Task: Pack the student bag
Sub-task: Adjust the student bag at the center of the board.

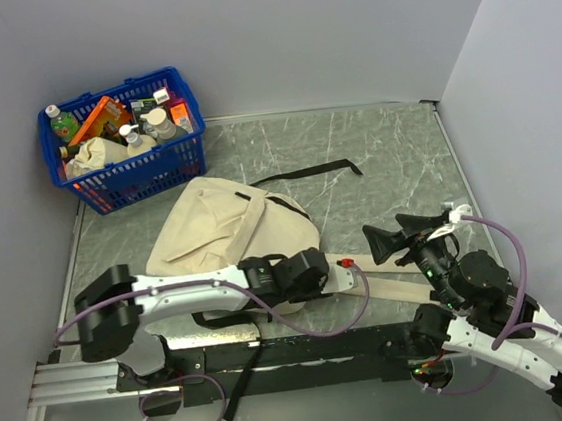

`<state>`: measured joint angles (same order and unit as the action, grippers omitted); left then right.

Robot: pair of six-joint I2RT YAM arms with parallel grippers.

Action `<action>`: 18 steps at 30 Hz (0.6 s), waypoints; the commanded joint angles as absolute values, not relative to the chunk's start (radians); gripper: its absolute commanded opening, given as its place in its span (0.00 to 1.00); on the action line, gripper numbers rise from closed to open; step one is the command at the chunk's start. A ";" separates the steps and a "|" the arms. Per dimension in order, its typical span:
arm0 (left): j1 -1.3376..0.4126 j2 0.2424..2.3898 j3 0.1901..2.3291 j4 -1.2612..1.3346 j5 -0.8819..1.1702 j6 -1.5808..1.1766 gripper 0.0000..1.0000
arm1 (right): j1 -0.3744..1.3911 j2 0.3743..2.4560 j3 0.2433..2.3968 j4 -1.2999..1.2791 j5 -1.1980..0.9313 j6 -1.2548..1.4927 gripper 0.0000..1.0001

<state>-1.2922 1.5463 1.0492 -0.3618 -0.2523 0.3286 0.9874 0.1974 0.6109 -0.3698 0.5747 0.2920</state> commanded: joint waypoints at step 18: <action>-1.096 1.218 1.075 -0.453 -0.260 0.447 0.01 | 0.985 0.284 0.426 -0.166 0.214 0.212 1.00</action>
<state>-1.2045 1.3956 1.0035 -0.3321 -0.4103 0.5224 0.9874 0.2481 0.5808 -0.3534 0.4469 0.2363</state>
